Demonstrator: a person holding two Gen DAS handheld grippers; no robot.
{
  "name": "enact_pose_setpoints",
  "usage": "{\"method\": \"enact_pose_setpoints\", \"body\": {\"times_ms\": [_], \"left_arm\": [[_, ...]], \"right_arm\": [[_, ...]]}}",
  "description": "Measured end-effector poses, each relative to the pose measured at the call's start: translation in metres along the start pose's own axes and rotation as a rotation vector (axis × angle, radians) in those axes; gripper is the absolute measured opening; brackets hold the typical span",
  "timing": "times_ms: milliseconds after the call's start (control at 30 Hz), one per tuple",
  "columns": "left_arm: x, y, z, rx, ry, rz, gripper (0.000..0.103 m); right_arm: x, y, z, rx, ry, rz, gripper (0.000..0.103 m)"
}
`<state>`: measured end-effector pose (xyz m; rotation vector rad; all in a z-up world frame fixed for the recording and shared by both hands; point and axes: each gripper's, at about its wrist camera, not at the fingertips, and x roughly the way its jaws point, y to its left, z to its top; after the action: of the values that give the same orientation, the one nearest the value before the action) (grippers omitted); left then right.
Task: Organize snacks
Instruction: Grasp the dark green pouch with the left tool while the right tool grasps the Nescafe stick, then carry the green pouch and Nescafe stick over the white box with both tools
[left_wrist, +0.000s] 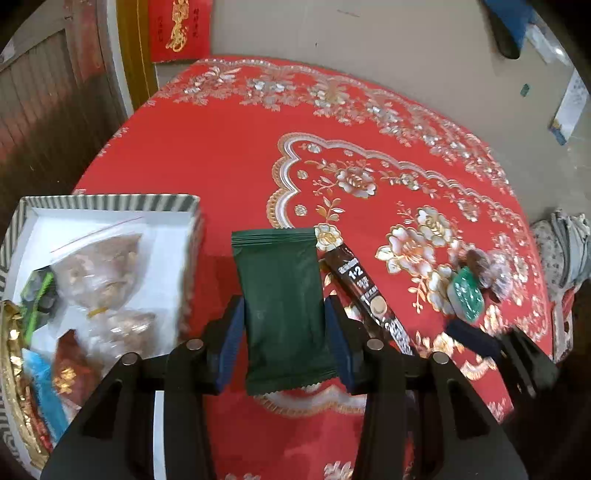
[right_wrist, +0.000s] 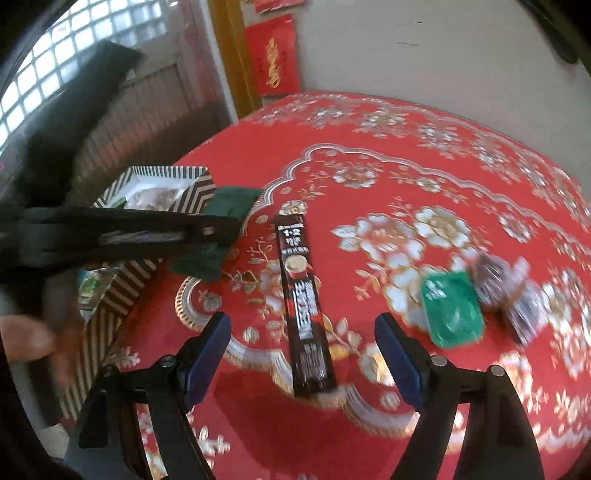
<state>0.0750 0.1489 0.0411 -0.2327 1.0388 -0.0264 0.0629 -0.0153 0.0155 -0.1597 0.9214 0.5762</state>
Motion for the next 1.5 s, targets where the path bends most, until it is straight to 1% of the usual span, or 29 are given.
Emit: {"method": "enact_pose_setpoints", "body": {"times_ms": [33, 133, 200, 233, 267, 333, 367, 400, 467, 600, 800, 1033, 1500], "left_arm": [[-0.005, 0.003, -0.001, -0.001, -0.008, -0.004, 0.042], [-0.022, 0.012, -0.006, 0.003, -0.035, -0.012, 0.042], [-0.032, 0.019, -0.009, 0.006, -0.057, -0.009, 0.042], [-0.035, 0.022, -0.010, 0.009, -0.062, -0.008, 0.042], [-0.039, 0.026, -0.012, 0.007, -0.066, -0.013, 0.042], [-0.044, 0.033, -0.016, 0.000, -0.071, -0.018, 0.042], [-0.045, 0.036, -0.017, 0.000, -0.075, -0.014, 0.042], [-0.046, 0.038, -0.019, 0.000, -0.078, -0.011, 0.042], [-0.048, 0.044, -0.022, -0.001, -0.078, -0.010, 0.042], [-0.056, 0.053, -0.031, 0.003, -0.092, 0.009, 0.042], [-0.070, 0.066, -0.042, -0.004, -0.110, 0.016, 0.042], [-0.089, 0.076, -0.057, -0.005, -0.154, 0.049, 0.042], [-0.114, 0.104, -0.082, -0.018, -0.204, 0.099, 0.042]], "right_arm": [[0.007, 0.002, 0.003, -0.012, 0.010, -0.005, 0.077], [0.021, 0.006, 0.011, -0.027, 0.036, -0.012, 0.069], [0.028, 0.008, 0.013, -0.031, 0.050, -0.013, 0.060], [0.032, 0.009, 0.015, -0.035, 0.060, -0.014, 0.058], [0.035, 0.010, 0.016, -0.037, 0.067, -0.015, 0.054], [0.039, 0.012, 0.020, -0.050, 0.072, -0.036, 0.048], [0.040, 0.012, 0.021, -0.052, 0.074, -0.044, 0.042], [0.041, 0.011, 0.022, -0.051, 0.077, -0.048, 0.034], [0.041, 0.009, 0.024, -0.054, 0.082, -0.068, 0.022], [0.033, 0.011, 0.015, -0.055, 0.083, -0.070, 0.022], [0.004, 0.023, 0.004, -0.018, 0.012, -0.030, 0.022], [-0.017, 0.056, 0.003, -0.035, -0.031, 0.021, 0.022], [-0.030, 0.123, 0.005, -0.107, -0.066, 0.082, 0.022]]}}
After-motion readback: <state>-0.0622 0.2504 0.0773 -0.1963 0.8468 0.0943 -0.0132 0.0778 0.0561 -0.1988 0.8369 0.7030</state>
